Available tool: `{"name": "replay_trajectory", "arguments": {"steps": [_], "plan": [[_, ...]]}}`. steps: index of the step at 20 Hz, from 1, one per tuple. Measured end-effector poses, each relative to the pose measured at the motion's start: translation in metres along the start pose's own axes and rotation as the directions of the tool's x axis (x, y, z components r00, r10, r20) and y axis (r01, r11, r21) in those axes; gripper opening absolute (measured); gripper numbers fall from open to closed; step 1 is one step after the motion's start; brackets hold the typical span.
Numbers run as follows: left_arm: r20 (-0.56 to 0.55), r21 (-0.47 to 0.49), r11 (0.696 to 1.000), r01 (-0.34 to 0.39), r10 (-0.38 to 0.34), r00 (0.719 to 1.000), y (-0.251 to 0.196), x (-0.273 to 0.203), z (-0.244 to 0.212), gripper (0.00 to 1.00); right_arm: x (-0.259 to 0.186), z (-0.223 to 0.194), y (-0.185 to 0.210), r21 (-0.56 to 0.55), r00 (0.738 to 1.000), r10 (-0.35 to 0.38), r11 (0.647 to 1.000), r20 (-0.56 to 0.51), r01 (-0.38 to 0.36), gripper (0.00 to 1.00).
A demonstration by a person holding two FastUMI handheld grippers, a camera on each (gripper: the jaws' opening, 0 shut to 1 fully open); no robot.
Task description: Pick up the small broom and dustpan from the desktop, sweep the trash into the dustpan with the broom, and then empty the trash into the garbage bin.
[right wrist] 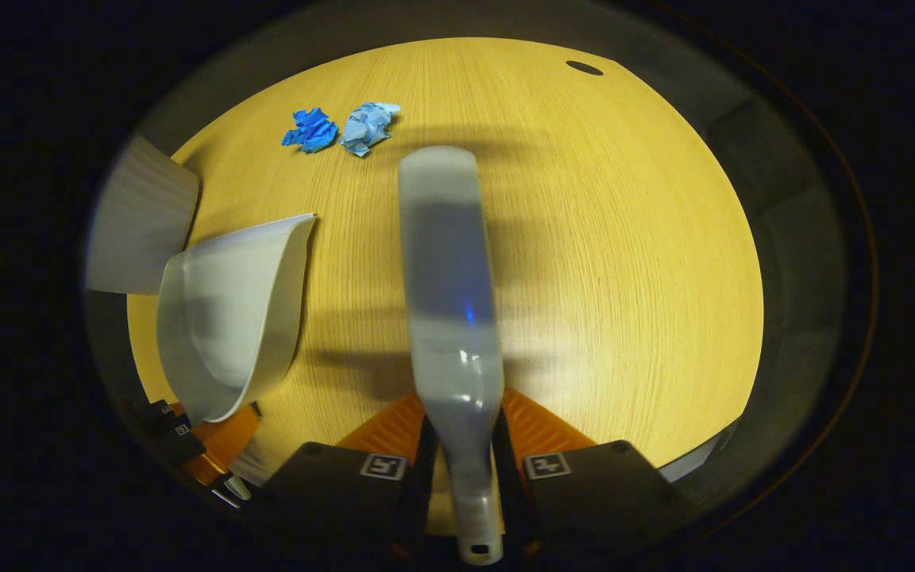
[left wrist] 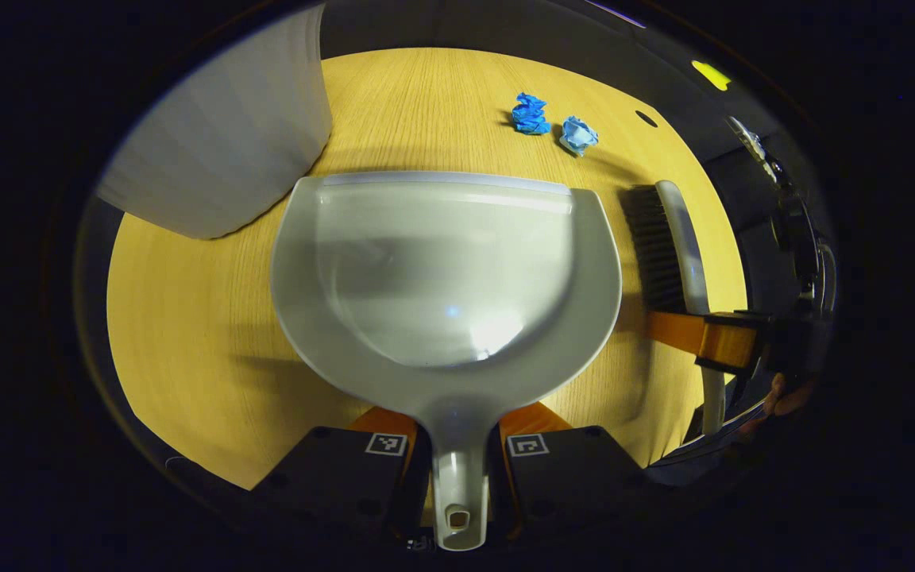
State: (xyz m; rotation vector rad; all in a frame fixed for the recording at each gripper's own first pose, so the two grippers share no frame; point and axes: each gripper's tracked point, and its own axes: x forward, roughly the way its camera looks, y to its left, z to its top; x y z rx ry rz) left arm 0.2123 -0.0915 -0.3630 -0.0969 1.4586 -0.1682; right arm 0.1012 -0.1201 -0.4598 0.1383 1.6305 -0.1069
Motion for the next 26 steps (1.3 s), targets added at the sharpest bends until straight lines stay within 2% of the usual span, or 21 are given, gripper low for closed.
{"name": "replay_trajectory", "arguments": {"steps": [4, 5, 6, 10, 12, 15, 17, 19, 24, 26], "plan": [[0.004, -0.003, 1.000, 0.011, -0.011, 1.000, 0.001, -0.001, -0.001, 0.30, -0.003, -0.002, 0.000, -0.065, 1.000, 0.026, 0.997, -0.017, -0.027, 0.26], [0.002, 0.005, 1.000, 0.015, -0.015, 1.000, 0.001, -0.001, -0.001, 0.30, -0.005, -0.003, 0.001, -0.074, 0.999, 0.040, 0.996, -0.023, -0.042, 0.19], [-0.003, 0.018, 1.000, 0.013, -0.013, 1.000, 0.002, -0.001, -0.002, 0.30, -0.008, 0.000, 0.001, -0.079, 0.999, 0.051, 0.995, -0.018, -0.053, 0.25], [-0.028, 0.128, 0.992, 0.000, 0.003, 1.000, 0.012, -0.004, -0.003, 0.31, -0.025, 0.038, -0.009, -0.114, 0.996, 0.079, 0.991, 0.034, -0.075, 0.25], [-0.049, 0.200, 0.980, -0.007, 0.017, 0.999, 0.017, -0.008, 0.001, 0.29, -0.029, 0.066, -0.023, -0.139, 0.997, 0.059, 0.989, 0.045, -0.052, 0.25], [-0.082, 0.264, 0.964, 0.025, -0.004, 0.997, 0.014, -0.011, 0.011, 0.30, -0.027, 0.116, -0.040, -0.214, 0.996, 0.020, 0.977, 0.082, -0.002, 0.25], [-0.098, 0.319, 0.948, 0.010, 0.022, 0.995, 0.020, -0.012, 0.019, 0.30, -0.022, 0.148, -0.049, -0.295, 0.996, -0.008, 0.955, 0.087, 0.033, 0.25], [-0.114, 0.375, 0.927, -0.008, 0.055, 0.992, 0.029, -0.013, 0.028, 0.30, -0.011, 0.178, -0.053, -0.390, 0.995, -0.043, 0.918, 0.094, 0.077, 0.25], [-0.147, 0.442, 0.897, 0.002, 0.070, 0.987, 0.039, -0.014, 0.049, 0.30, 0.006, 0.241, -0.036, -0.545, 0.995, -0.053, 0.834, 0.086, 0.092, 0.25], [-0.152, 0.470, 0.883, -0.002, 0.084, 0.985, 0.042, -0.012, 0.055, 0.30, 0.005, 0.251, -0.021, -0.558, 0.998, -0.018, 0.829, 0.054, 0.046, 0.25]]}}
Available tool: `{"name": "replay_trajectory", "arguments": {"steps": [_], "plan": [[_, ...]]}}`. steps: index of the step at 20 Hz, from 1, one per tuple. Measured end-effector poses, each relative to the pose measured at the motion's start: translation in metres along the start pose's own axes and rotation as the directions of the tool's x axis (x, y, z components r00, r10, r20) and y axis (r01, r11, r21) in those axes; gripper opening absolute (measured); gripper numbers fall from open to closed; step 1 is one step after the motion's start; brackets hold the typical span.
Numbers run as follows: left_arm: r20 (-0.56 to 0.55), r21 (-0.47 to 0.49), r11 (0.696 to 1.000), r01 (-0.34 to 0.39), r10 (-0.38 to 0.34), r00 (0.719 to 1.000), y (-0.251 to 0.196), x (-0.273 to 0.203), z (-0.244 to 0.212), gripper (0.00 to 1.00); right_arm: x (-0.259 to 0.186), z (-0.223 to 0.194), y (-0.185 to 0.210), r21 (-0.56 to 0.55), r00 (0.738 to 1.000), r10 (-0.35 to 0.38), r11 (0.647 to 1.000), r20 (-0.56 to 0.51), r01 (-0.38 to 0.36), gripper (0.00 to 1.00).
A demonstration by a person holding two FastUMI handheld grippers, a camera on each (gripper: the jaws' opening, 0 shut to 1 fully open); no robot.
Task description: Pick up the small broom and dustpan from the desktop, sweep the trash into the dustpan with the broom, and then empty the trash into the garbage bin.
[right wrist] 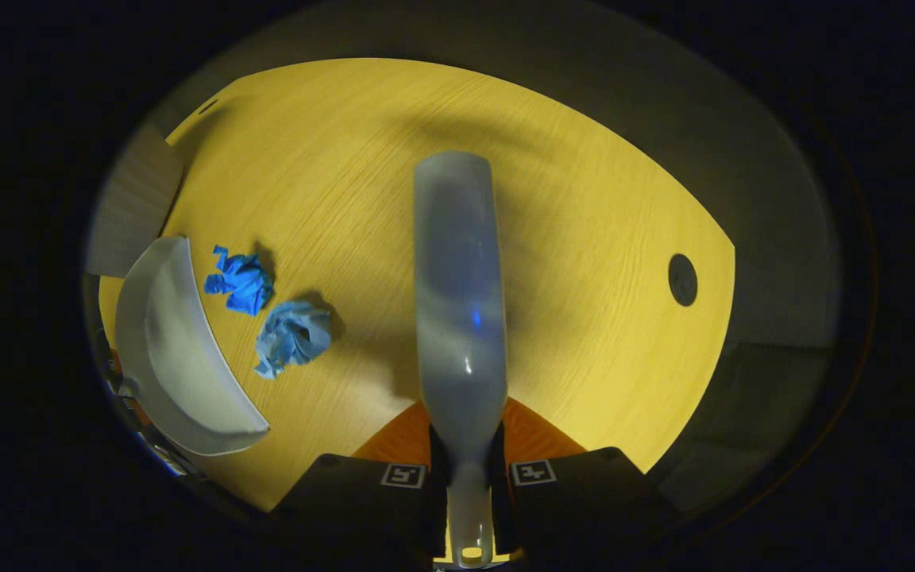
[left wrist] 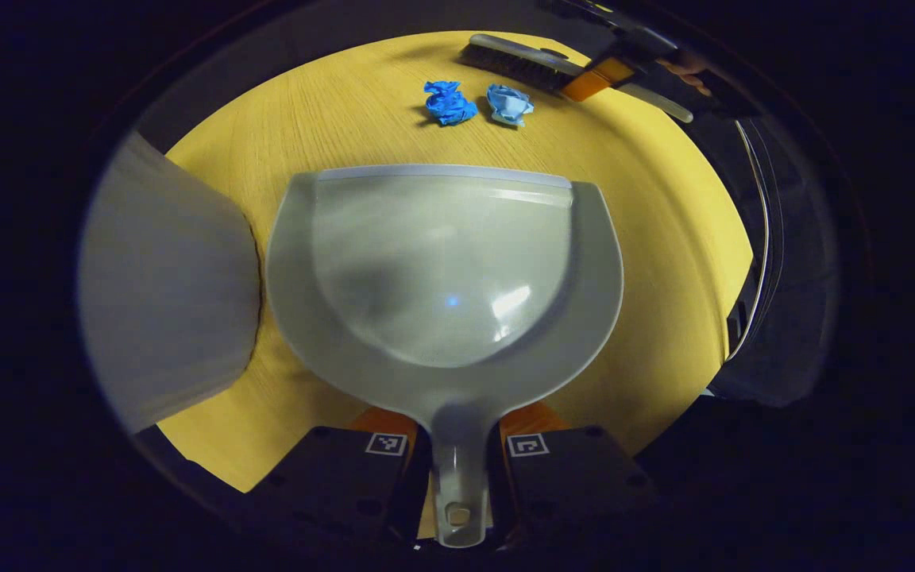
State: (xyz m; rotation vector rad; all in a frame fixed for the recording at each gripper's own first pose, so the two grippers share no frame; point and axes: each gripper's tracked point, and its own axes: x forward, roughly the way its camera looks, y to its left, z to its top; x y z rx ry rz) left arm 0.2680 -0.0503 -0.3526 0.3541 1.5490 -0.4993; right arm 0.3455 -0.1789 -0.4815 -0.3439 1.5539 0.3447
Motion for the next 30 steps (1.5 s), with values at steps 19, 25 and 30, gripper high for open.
{"name": "replay_trajectory", "arguments": {"steps": [19, 25, 30], "plan": [[0.204, 0.009, 0.997, 0.082, -0.082, 0.975, 0.014, -0.025, -0.001, 0.30, -0.086, -0.001, 0.022, -0.326, 0.930, 0.360, 0.873, -0.070, -0.363, 0.25], [0.274, 0.096, 0.995, 0.041, -0.066, 0.959, 0.009, -0.069, -0.003, 0.30, -0.089, -0.016, 0.002, -0.112, 0.941, 0.339, 0.935, 0.004, -0.337, 0.25], [0.341, 0.032, 0.995, 0.091, -0.097, 0.935, -0.005, -0.103, 0.010, 0.29, -0.080, -0.026, 0.009, -0.075, 0.934, 0.332, 0.943, 0.132, -0.324, 0.25]]}}
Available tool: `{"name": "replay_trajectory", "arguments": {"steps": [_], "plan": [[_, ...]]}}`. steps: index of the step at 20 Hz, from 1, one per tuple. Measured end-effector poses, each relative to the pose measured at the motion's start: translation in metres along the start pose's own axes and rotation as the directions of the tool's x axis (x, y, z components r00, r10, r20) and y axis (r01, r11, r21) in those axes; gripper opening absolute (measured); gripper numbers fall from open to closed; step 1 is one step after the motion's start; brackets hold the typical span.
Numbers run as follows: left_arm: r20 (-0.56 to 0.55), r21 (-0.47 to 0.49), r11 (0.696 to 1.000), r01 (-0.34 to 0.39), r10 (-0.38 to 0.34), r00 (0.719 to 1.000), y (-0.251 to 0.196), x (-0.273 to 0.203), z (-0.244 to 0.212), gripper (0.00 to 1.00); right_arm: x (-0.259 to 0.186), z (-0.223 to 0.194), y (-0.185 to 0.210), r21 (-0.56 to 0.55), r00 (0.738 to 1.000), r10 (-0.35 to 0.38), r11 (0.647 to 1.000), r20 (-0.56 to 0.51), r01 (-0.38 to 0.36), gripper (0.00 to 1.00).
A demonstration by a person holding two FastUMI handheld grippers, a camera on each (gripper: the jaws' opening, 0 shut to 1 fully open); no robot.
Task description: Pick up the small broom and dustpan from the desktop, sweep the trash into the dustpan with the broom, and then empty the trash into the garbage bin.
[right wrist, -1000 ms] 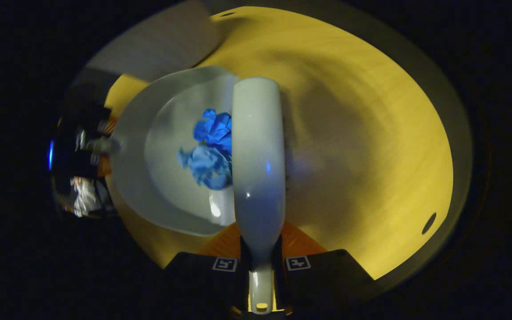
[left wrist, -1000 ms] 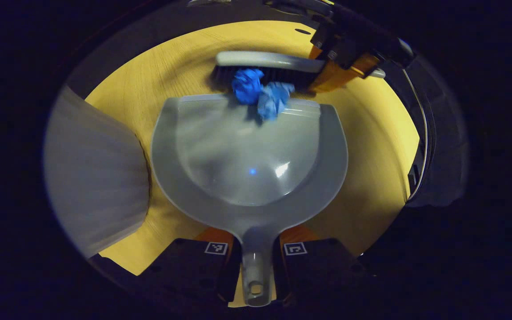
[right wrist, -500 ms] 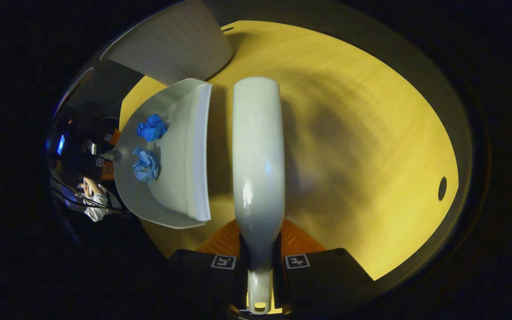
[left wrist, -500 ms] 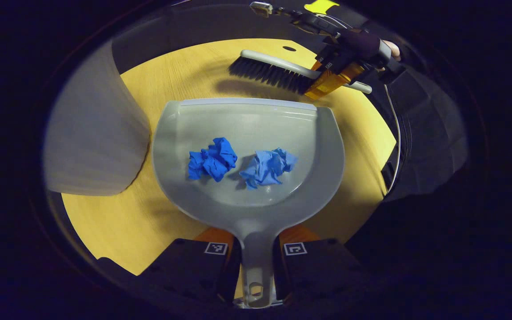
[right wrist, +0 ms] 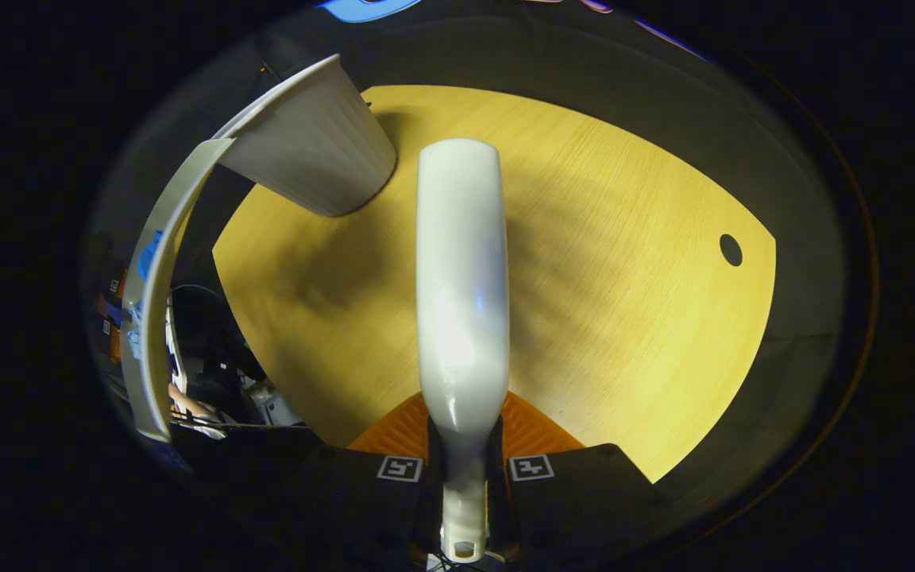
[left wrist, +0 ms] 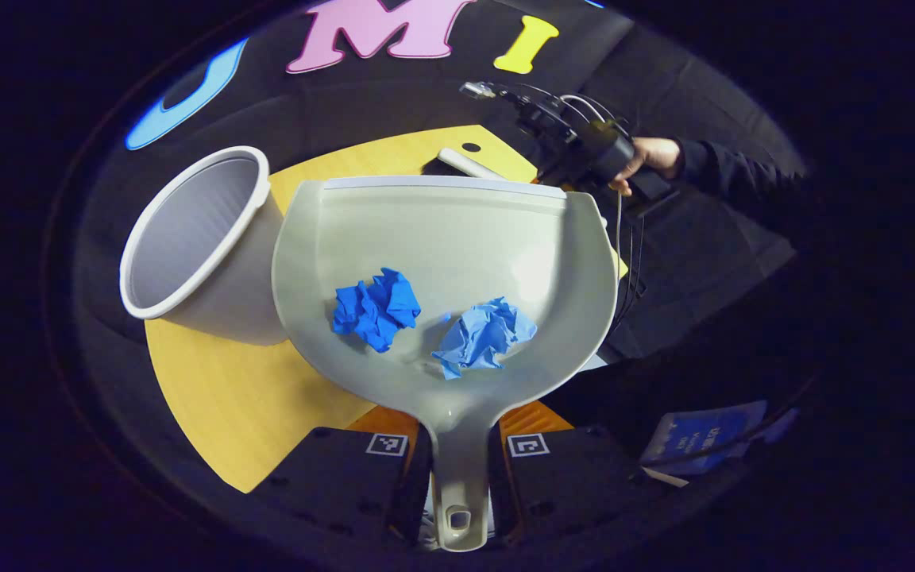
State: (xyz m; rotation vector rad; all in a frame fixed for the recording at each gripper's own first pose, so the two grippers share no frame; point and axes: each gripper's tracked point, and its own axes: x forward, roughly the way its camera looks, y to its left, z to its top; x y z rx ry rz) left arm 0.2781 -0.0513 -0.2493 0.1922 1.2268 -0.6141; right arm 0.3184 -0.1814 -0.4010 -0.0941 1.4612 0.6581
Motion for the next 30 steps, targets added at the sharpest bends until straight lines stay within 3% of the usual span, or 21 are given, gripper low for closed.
{"name": "replay_trajectory", "arguments": {"steps": [4, 7, 9, 12, 15, 18, 21, 24, 30], "plan": [[0.041, -0.075, 0.988, -0.134, 0.138, 0.990, 0.017, -0.020, 0.022, 0.29, -0.006, -0.002, -0.002, -0.008, 0.994, -0.092, 0.996, 0.060, 0.093, 0.25], [0.050, -0.178, 0.965, -0.194, 0.206, 0.977, 0.056, -0.043, 0.027, 0.30, -0.010, 0.001, 0.007, 0.027, 0.994, -0.070, 0.997, 0.088, 0.068, 0.25], [0.018, -0.222, 0.939, -0.261, 0.272, 0.962, 0.081, -0.050, 0.034, 0.29, -0.014, 0.002, 0.003, 0.068, 0.990, -0.055, 0.997, 0.128, 0.047, 0.25], [-0.114, -0.229, 0.900, -0.371, 0.354, 0.928, 0.107, -0.040, 0.032, 0.29, -0.015, -0.002, 0.004, 0.092, 0.987, -0.062, 0.995, 0.149, 0.048, 0.25], [-0.241, -0.138, 0.892, -0.431, 0.392, 0.888, 0.103, -0.038, 0.035, 0.29, -0.015, -0.007, 0.006, 0.148, 0.984, -0.039, 0.989, 0.177, 0.013, 0.25], [-0.334, 0.063, 0.866, -0.496, 0.487, 0.807, 0.105, -0.041, 0.042, 0.29, -0.004, -0.019, 0.010, 0.232, 0.982, -0.033, 0.973, 0.183, -0.010, 0.25], [-0.390, 0.177, 0.848, -0.500, 0.527, 0.755, 0.104, -0.047, 0.047, 0.29, 0.003, -0.035, 0.007, 0.297, 0.987, -0.007, 0.954, 0.161, -0.042, 0.25], [-0.408, 0.216, 0.850, -0.481, 0.526, 0.746, 0.104, -0.045, 0.049, 0.29, 0.003, -0.058, 0.004, 0.288, 0.988, -0.038, 0.958, 0.147, -0.006, 0.25], [-0.407, 0.216, 0.850, -0.481, 0.526, 0.747, 0.102, -0.033, 0.051, 0.29, 0.005, -0.060, 0.000, 0.316, 0.988, -0.043, 0.949, 0.151, -0.007, 0.25]]}}
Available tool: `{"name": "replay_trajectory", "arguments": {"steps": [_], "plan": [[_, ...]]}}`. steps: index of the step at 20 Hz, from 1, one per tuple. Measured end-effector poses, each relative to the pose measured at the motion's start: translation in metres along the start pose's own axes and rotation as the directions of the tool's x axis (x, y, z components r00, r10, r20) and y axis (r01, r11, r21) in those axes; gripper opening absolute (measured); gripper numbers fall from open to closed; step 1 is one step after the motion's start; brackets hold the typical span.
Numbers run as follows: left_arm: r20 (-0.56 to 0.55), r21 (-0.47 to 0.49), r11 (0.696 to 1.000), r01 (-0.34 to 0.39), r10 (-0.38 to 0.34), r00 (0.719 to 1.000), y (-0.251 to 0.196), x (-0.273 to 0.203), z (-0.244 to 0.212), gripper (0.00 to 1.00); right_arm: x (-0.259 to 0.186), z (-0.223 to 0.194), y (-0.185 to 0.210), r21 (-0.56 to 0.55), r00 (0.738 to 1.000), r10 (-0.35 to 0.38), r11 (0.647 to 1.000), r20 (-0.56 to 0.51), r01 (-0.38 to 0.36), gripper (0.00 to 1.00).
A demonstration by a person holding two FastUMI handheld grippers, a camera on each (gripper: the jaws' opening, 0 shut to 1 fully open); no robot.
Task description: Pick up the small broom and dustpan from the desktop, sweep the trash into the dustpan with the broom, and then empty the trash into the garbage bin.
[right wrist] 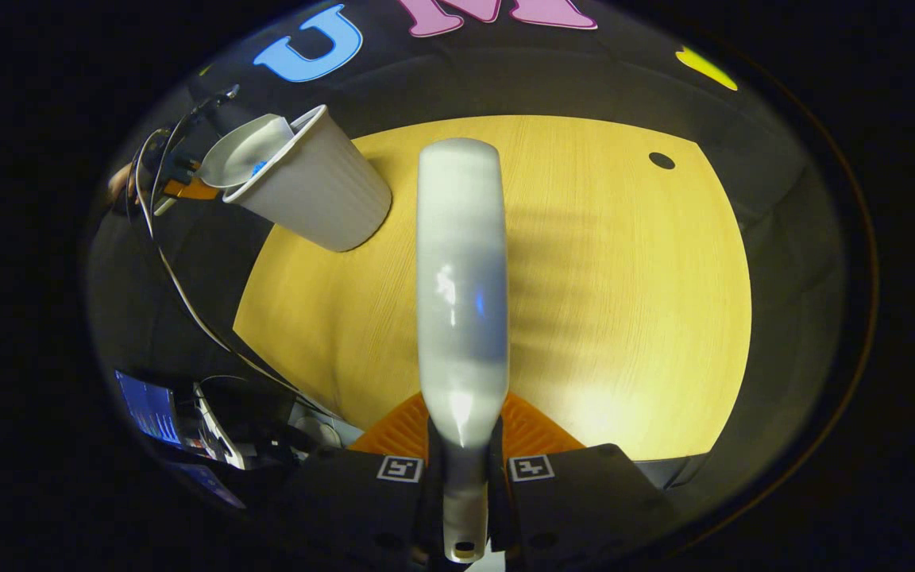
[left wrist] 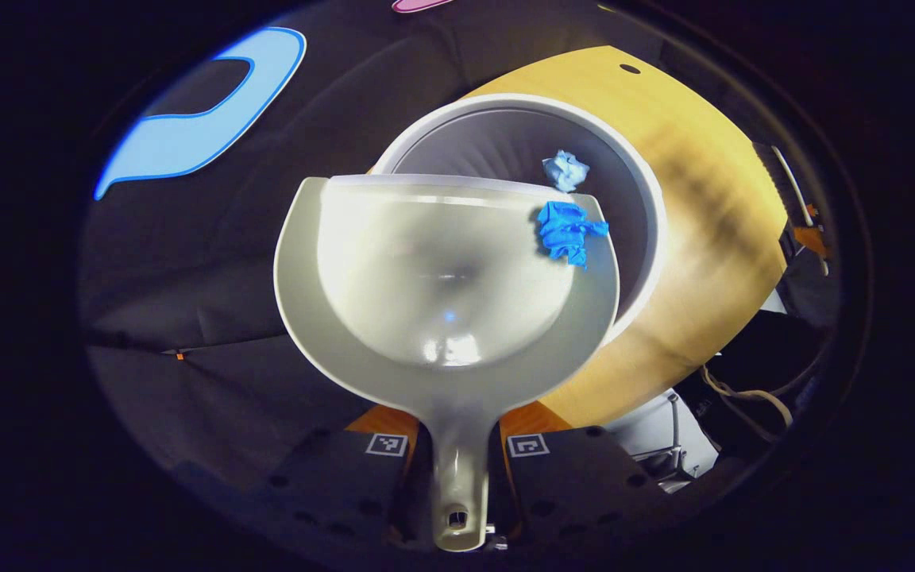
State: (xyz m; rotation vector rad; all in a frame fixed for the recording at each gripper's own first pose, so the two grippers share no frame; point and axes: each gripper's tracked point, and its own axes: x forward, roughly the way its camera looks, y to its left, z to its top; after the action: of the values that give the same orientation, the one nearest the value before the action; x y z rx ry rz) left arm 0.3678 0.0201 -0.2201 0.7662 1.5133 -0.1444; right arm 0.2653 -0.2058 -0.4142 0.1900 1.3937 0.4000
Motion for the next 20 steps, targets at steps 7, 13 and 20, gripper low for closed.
{"name": "replay_trajectory", "arguments": {"steps": [7, 13, 20], "plan": [[0.027, 0.184, 0.940, -0.287, 0.287, 0.958, 0.031, -0.012, 0.009, 0.31, 0.012, -0.008, 0.012, -0.033, 1.000, 0.006, 0.999, -0.029, -0.007, 0.25], [0.050, 0.354, 0.853, -0.383, 0.392, 0.919, 0.063, -0.011, 0.017, 0.29, 0.017, -0.012, 0.025, -0.030, 0.999, 0.040, 0.999, -0.031, -0.041, 0.25], [0.108, 0.205, 0.915, -0.349, 0.333, 0.937, 0.065, 0.009, -0.017, 0.29, 0.014, -0.018, 0.015, 0.000, 0.999, 0.024, 1.000, -0.036, -0.024, 0.25]]}}
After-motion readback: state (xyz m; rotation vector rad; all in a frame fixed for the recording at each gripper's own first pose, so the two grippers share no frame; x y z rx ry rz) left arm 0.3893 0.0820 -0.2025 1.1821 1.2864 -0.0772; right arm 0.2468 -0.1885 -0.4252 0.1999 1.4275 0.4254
